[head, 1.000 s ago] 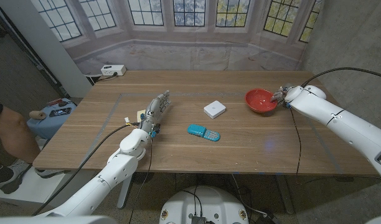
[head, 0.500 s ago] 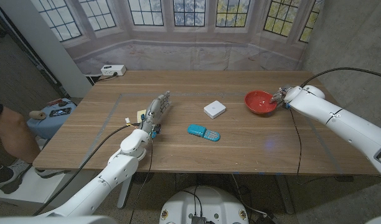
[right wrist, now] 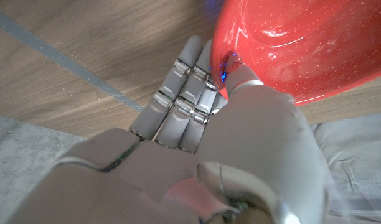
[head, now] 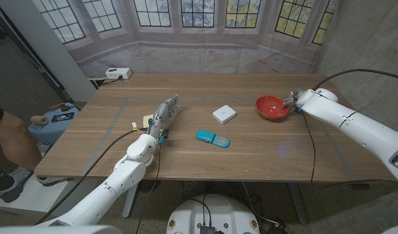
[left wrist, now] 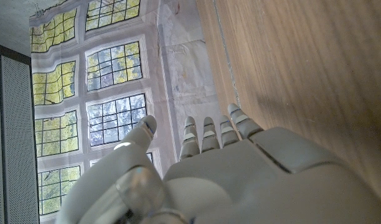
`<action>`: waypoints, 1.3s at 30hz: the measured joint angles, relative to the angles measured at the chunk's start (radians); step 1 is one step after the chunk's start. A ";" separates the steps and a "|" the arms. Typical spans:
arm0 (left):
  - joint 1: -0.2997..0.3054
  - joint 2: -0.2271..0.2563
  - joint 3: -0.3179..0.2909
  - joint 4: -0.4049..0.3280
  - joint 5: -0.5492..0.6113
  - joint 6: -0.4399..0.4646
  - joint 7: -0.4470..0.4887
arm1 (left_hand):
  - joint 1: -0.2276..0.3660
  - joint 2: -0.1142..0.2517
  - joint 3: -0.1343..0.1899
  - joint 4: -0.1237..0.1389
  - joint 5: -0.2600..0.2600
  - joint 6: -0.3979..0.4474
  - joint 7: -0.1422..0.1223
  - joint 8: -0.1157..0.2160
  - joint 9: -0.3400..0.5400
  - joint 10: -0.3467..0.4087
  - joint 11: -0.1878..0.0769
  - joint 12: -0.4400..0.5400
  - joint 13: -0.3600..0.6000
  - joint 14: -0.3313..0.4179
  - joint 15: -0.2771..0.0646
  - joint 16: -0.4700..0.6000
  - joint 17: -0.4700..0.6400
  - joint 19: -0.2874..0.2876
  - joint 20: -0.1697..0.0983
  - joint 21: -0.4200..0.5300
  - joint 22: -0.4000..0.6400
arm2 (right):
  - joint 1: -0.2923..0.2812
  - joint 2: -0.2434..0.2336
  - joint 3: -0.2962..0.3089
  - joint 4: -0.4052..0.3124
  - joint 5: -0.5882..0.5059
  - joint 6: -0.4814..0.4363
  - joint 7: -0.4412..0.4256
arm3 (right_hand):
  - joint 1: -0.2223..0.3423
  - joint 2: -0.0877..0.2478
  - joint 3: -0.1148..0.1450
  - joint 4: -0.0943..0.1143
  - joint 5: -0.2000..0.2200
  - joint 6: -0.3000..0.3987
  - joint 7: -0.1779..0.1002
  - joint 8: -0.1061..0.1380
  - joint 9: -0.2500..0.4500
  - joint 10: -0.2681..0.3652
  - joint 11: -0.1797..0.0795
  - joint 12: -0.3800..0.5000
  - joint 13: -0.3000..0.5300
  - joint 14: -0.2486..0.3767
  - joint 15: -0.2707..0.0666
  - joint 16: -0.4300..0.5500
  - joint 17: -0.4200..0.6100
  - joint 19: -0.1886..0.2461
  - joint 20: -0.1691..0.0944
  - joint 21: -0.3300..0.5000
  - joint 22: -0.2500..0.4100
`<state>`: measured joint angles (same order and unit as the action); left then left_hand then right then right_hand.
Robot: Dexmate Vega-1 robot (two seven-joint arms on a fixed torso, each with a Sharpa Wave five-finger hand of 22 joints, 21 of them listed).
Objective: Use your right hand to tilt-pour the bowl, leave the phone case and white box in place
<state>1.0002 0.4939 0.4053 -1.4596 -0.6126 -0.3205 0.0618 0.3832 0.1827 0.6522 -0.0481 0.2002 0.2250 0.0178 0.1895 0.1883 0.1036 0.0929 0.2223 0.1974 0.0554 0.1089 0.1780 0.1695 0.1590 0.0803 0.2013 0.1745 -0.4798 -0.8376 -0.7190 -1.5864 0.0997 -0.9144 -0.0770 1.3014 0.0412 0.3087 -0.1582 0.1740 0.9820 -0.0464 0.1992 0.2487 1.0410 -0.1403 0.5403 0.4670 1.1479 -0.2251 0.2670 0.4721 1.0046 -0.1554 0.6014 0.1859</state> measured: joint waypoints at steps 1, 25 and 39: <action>-0.001 -0.001 0.000 0.001 0.000 0.000 0.000 | 0.000 0.000 0.000 0.000 0.000 0.000 0.000 0.000 0.000 0.000 0.000 0.000 0.000 0.000 0.000 0.000 0.000 0.000 0.000 0.000 0.000 | 0.001 0.000 -0.001 0.001 -0.001 0.001 0.002 | -0.001 0.001 0.000 0.000 0.000 -0.006 -0.002 0.000 0.000 -0.001 0.001 0.000 0.000 -0.002 0.002 -0.001 0.000 0.000 0.000 0.000 0.000; -0.008 -0.003 0.003 0.008 -0.002 0.008 -0.005 | 0.000 0.000 0.000 0.000 0.000 0.004 -0.004 0.000 0.000 0.000 0.000 -0.004 0.000 0.000 0.000 0.000 0.000 0.000 0.000 0.000 0.000 | 0.008 -0.003 -0.012 0.012 -0.002 0.011 0.043 | -0.123 0.005 -0.047 0.047 0.007 -0.073 0.026 -0.007 -0.003 -0.062 0.030 -0.027 -0.022 -0.053 0.025 -0.035 -0.004 -0.030 0.006 0.000 -0.009; -0.008 0.003 0.003 0.007 -0.007 0.013 -0.011 | 0.000 0.000 0.000 0.000 0.000 0.004 -0.004 0.000 0.000 0.000 0.000 -0.004 0.000 0.000 0.000 0.000 0.000 0.000 0.000 0.000 0.000 | 0.016 -0.006 -0.022 0.011 -0.001 0.008 0.068 | -0.152 -0.001 -0.048 0.048 0.007 -0.106 0.030 -0.014 -0.007 -0.095 0.031 -0.042 -0.022 -0.089 0.044 -0.054 -0.009 -0.054 0.018 -0.010 -0.009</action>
<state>0.9923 0.4973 0.4086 -1.4521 -0.6199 -0.3071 0.0503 0.3832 0.1828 0.6522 -0.0481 0.2002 0.2286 0.0142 0.1895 0.1883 0.1036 0.0929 0.2182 0.1975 0.0554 0.1089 0.1780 0.1695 0.1590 0.0803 0.2013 0.1745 -0.4635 -0.8438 -0.7405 -1.5757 0.0985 -0.9066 -0.0092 1.1496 0.0402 0.2607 -0.1101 0.1807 0.8763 -0.0160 0.1848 0.2414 0.9455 -0.1089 0.4984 0.4450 1.0589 -0.1811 0.2128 0.4633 0.9510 -0.1377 0.5915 0.1767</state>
